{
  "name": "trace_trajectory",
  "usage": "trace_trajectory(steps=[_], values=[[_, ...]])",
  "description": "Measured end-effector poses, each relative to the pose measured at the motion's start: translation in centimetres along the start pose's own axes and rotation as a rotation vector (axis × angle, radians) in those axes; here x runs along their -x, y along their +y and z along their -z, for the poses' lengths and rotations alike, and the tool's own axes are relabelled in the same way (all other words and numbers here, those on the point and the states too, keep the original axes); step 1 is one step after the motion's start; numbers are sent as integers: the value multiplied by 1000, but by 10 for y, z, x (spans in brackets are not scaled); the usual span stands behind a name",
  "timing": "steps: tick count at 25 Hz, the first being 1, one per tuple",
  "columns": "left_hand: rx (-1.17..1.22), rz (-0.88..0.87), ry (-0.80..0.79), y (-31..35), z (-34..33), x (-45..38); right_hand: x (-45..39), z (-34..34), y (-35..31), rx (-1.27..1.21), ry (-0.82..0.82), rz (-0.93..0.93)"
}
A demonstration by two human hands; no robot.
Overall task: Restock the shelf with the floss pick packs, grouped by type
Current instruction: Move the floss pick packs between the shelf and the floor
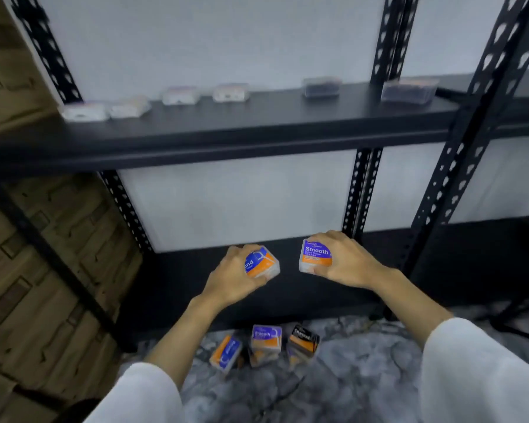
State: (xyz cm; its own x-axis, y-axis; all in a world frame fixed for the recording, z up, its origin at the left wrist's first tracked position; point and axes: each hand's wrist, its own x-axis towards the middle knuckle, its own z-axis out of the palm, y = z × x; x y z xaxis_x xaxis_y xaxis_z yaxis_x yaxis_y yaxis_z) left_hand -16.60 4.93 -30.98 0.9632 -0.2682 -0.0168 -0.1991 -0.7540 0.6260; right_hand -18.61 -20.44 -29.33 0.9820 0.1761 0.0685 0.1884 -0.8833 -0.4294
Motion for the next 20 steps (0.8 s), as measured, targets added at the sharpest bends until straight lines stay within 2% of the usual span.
trace_trajectory(steps=[5,8,13,20], values=[[-16,200,-152,-68,-98,-6,5,-104,56,-18,-132,-162],[-28,258,-181,-103,-138,-10,7,-156,81,-30,-190,-224],[-74,255,-234,-144,-176,-26,0,-224,106,-36,-289,-287],[-119,177,-268,-172,-208,-31,-15,-269,115,-79,-363,-289]])
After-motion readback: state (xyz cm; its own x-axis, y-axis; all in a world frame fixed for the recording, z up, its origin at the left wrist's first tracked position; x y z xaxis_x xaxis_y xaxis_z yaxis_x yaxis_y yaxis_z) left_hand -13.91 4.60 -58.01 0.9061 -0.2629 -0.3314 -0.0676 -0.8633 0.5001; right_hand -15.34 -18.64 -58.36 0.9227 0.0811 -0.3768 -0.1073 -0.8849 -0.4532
